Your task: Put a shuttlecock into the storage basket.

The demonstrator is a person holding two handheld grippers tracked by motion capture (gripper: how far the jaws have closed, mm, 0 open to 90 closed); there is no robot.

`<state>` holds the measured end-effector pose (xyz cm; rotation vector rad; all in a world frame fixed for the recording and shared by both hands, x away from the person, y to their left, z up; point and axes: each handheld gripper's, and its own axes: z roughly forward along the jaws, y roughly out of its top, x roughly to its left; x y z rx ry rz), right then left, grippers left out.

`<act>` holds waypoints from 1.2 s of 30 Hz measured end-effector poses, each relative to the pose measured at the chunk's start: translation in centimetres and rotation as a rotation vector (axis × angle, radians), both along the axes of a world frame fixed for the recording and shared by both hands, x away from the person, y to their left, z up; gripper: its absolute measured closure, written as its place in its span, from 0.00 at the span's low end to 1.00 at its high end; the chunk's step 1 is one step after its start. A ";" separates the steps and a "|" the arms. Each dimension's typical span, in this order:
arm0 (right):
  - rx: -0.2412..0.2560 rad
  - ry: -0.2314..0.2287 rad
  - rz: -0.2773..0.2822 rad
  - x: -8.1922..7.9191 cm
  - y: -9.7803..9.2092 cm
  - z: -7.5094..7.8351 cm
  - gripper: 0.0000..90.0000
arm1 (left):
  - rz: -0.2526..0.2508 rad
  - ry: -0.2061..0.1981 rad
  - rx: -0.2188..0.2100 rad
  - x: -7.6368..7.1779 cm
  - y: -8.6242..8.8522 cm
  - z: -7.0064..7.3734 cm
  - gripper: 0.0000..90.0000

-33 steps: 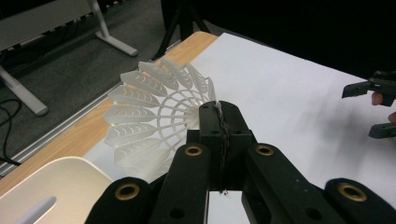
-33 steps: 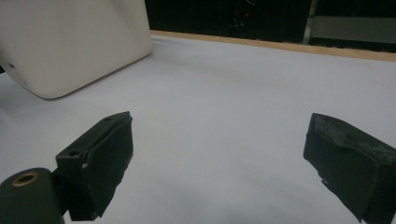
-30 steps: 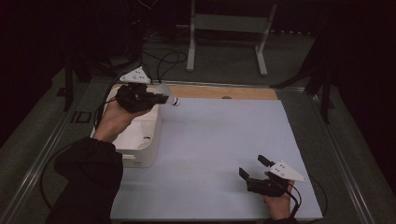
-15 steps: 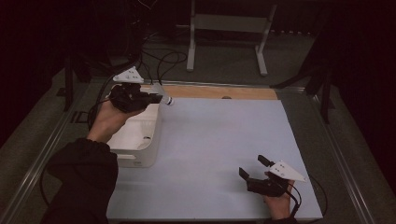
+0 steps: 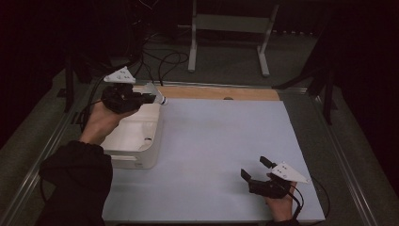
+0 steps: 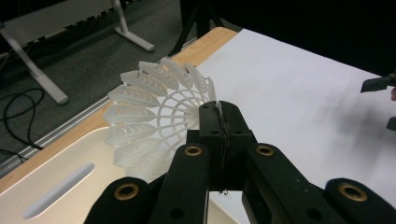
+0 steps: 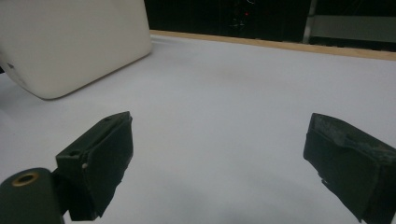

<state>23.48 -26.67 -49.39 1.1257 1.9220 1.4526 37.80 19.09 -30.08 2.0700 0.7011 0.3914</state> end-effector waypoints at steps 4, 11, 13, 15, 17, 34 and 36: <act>0.000 0.001 -0.001 0.0 0.0 0.0 0.09 | 0.016 -0.001 -0.005 -0.2 0.7 0.1 1.00; 0.002 0.001 -0.002 0.0 0.0 0.0 0.09 | 0.030 -0.004 -0.004 -0.3 1.4 0.0 1.00; 0.001 0.002 -0.001 0.0 0.0 0.0 0.09 | 0.036 -0.002 -0.004 -0.4 1.7 0.0 1.00; -0.001 0.003 -0.005 -0.1 0.0 0.0 0.09 | 0.042 -0.001 -0.006 -0.5 2.0 -0.1 1.00; -0.001 0.003 -0.005 -0.1 0.0 0.0 0.09 | 0.045 -0.001 -0.005 -0.5 2.1 -0.1 1.00; -0.002 -0.001 -0.001 0.0 0.0 0.0 0.09 | 0.087 0.002 -0.004 -0.8 3.8 -0.3 1.00; 0.000 0.001 -0.001 0.0 0.0 0.0 0.09 | 0.091 0.002 -0.008 -0.8 3.8 -0.3 1.00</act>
